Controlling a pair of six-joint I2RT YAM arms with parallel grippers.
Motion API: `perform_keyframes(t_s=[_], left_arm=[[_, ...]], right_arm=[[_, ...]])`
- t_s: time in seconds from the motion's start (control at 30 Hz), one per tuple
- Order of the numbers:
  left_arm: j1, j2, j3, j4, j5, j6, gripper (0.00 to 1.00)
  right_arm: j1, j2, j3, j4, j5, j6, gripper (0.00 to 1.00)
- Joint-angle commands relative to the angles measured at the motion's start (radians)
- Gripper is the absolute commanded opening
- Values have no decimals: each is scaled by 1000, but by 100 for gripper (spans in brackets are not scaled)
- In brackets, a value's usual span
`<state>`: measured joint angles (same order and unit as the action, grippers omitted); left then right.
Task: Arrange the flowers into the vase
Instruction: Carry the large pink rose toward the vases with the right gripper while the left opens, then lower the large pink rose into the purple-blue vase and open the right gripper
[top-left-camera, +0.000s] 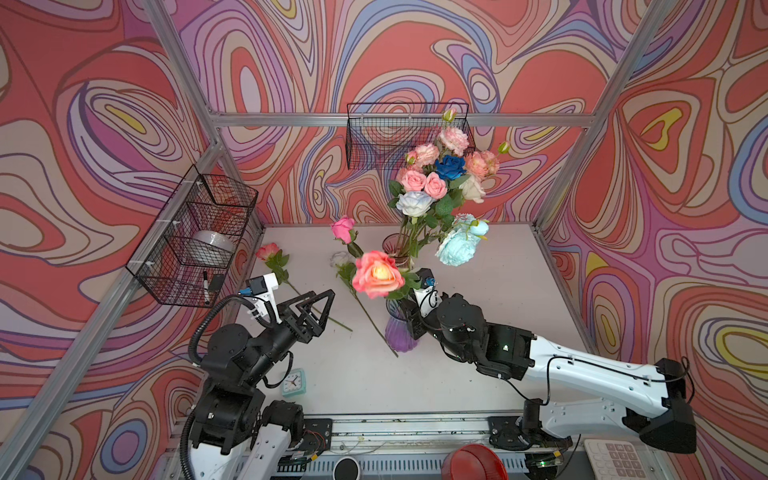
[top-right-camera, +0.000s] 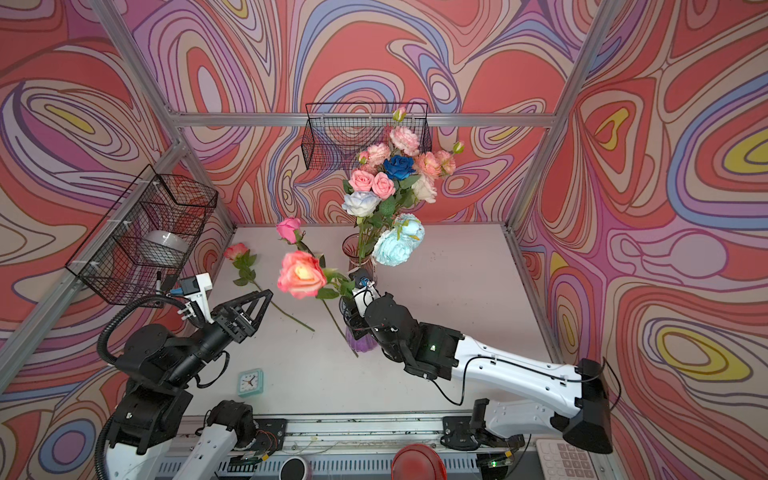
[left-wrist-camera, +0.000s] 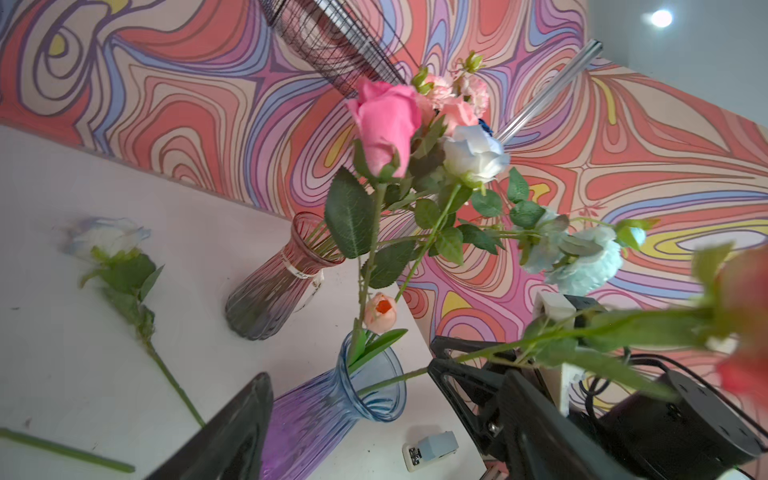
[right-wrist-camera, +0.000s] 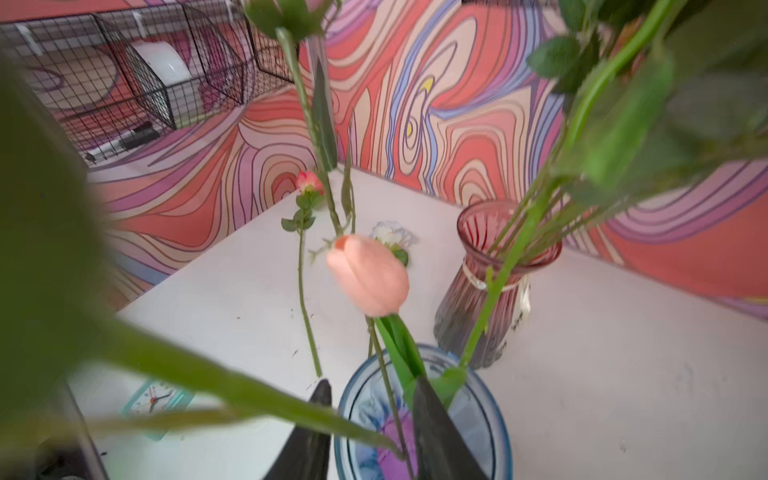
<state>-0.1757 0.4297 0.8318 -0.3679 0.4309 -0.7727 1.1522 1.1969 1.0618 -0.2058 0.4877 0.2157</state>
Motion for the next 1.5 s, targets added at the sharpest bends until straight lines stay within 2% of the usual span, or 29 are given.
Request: perform_keyframes(t_s=[0.0, 0.13, 0.33, 0.6, 0.93, 1.47], left_arm=[[3, 29, -3, -101, -90, -28, 87], [2, 66, -3, -155, -170, -23, 87], [13, 155, -48, -127, -201, -60, 88], [93, 279, -111, -18, -162, -119, 88], [168, 378, -125, 31, -170, -124, 88], [229, 495, -149, 91, -187, -122, 88]], right_arm=[[-3, -34, 1, -58, 27, 81, 40], [-3, -74, -4, -73, 19, 103, 49], [-3, -115, 5, -138, 8, 152, 54], [-3, -129, 13, -261, 3, 194, 64], [-4, -221, -30, -342, -124, 174, 75], [-3, -351, -112, -491, -52, 241, 77]])
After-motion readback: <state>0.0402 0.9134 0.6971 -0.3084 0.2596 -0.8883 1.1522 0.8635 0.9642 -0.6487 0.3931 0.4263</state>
